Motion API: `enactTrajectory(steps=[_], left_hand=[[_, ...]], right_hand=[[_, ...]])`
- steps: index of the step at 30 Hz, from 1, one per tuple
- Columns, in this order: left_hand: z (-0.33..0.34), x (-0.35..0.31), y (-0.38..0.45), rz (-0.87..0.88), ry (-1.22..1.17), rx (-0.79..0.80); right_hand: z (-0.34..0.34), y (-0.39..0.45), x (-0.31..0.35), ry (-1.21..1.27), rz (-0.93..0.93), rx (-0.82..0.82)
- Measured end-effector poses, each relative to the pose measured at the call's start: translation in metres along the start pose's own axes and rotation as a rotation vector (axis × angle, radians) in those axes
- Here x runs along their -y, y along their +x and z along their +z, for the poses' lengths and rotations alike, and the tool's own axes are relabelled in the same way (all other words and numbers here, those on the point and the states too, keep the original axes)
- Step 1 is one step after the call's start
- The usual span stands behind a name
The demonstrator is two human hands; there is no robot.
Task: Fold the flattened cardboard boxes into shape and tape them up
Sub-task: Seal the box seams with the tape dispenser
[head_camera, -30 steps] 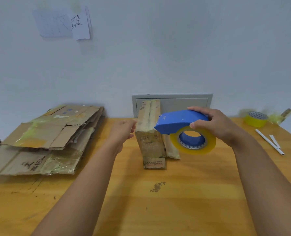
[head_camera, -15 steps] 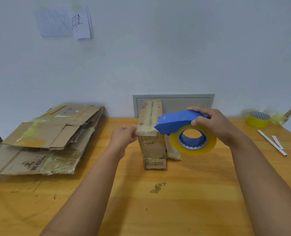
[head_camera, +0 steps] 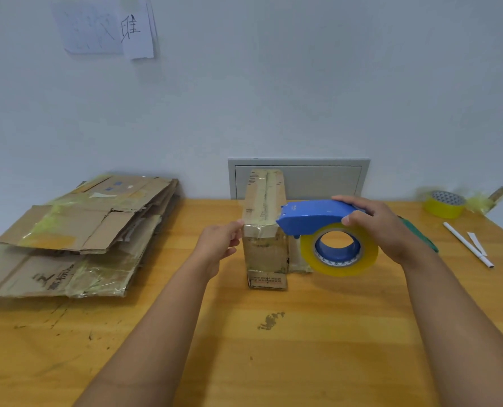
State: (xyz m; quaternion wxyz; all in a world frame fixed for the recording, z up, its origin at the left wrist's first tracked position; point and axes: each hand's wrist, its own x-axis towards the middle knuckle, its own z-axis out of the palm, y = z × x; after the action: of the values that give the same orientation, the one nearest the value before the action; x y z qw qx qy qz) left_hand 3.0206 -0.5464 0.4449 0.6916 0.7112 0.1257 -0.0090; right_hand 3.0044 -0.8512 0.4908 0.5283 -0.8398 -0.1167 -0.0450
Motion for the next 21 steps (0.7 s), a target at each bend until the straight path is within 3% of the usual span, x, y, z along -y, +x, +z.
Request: enactTrajectory(steps=[14, 21], left_hand=[[-0.023, -0.018, 0.012, -0.198, 0.448, 0.121], [-0.002, -0.009, 0.007, 0.238, 0.247, -0.151]], right_hand=[[0.005, -0.006, -0.004, 0.04, 0.001, 0.0], [0.007, -0.004, -0.007, 0.052, 0.003, -0.007]])
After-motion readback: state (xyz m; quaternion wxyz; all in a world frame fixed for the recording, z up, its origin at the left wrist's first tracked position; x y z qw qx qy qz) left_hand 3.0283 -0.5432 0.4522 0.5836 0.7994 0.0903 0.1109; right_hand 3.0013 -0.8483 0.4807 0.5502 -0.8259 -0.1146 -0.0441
